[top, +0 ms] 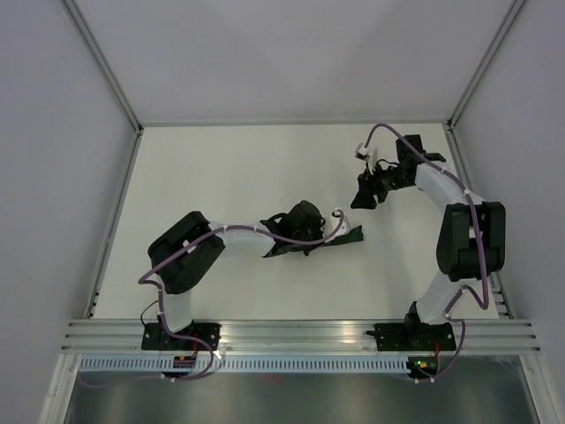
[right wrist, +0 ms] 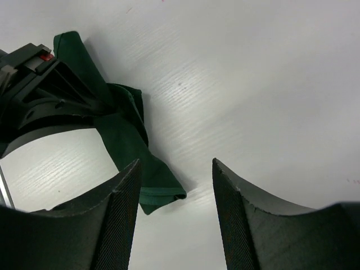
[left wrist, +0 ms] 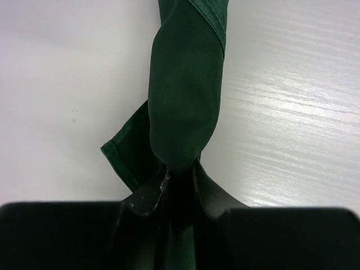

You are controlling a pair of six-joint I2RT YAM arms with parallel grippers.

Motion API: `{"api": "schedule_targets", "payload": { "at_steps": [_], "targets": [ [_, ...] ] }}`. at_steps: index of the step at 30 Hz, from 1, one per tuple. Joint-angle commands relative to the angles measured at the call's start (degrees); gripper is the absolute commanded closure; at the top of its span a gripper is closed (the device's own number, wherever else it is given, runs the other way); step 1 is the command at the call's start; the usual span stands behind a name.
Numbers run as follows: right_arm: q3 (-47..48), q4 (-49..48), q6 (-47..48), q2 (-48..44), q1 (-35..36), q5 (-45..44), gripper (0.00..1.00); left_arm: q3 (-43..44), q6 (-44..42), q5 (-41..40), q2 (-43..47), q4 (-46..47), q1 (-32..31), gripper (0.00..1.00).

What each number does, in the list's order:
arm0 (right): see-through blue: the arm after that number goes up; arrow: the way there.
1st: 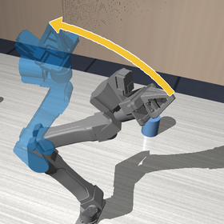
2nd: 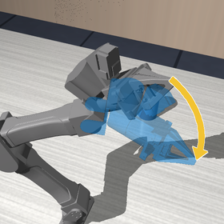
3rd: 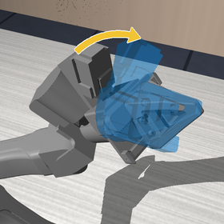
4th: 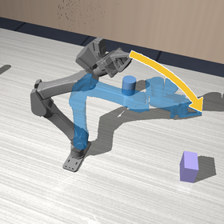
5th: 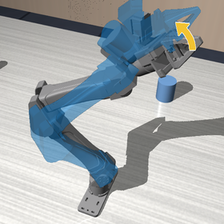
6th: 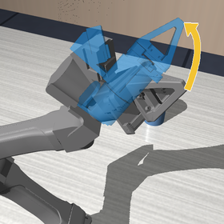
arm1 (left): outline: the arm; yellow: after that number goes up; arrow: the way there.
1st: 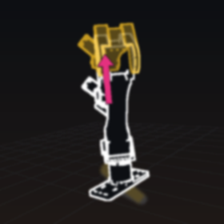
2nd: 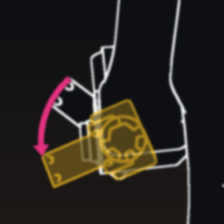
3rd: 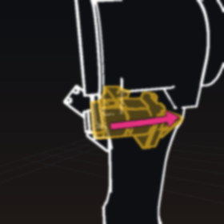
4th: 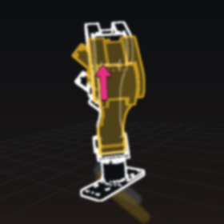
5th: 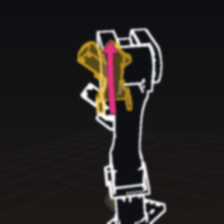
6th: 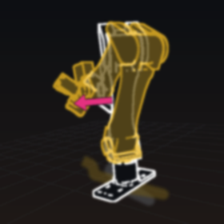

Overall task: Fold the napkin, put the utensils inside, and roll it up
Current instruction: Roll the napkin at the center of the board.

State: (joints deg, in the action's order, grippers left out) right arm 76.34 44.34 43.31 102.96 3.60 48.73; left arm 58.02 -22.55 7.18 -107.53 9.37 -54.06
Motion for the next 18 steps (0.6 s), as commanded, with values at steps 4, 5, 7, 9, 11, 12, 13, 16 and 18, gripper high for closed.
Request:
{"api": "schedule_targets", "payload": {
  "at_steps": [4, 5, 7, 9, 11, 12, 13, 16, 18],
  "targets": [
    [-11.5, -16.7, -7.5, -14.2, -6.4, 5.4, 0.41, 5.3, 6.7, 12.7, -4.8, -14.1, 3.7, 0.97],
    [-13.3, -18.0, -7.0, -15.9, -6.8, 5.1, 0.41, 6.7, 7.0, 14.5, -5.2, -14.9, 4.1, 0.97],
    [-18.9, -21.2, -5.7, -21.3, -6.9, 4.6, 0.41, 8.6, 7.6, 16.4, -6.8, -17.6, 5.3, 0.97],
    [-24.5, -24.4, -4.0, -24.8, -6.9, 4.4, 0.40, 9.9, 8.1, 18.7, -8.0, -20.4, 6.2, 0.96],
    [-28.9, -26.1, -1.7, -28.9, -6.5, 3.6, 0.39, 12.6, 8.8, 21.6, -10.3, -23.0, 7.2, 0.96],
    [-30.1, -26.6, -0.7, -30.1, -5.6, 3.0, 0.38, 13.6, 9.0, 22.6, -11.0, -24.2, 7.7, 0.96],
    [-31.1, -26.5, 0.4, -31.5, -4.9, 1.7, 0.38, 15.2, 9.6, 23.0, -11.8, -26.0, 7.9, 0.96],
    [-35.1, -28.2, 3.5, -33.5, -0.2, -2.7, 0.38, 17.7, 9.8, 24.4, -14.4, -29.3, 8.7, 0.96],
    [-38.5, -31.2, 5.1, -34.4, 4.6, -6.4, 0.38, 19.0, 10.0, 26.2, -16.0, -30.9, 9.0, 0.96]
  ]
}}
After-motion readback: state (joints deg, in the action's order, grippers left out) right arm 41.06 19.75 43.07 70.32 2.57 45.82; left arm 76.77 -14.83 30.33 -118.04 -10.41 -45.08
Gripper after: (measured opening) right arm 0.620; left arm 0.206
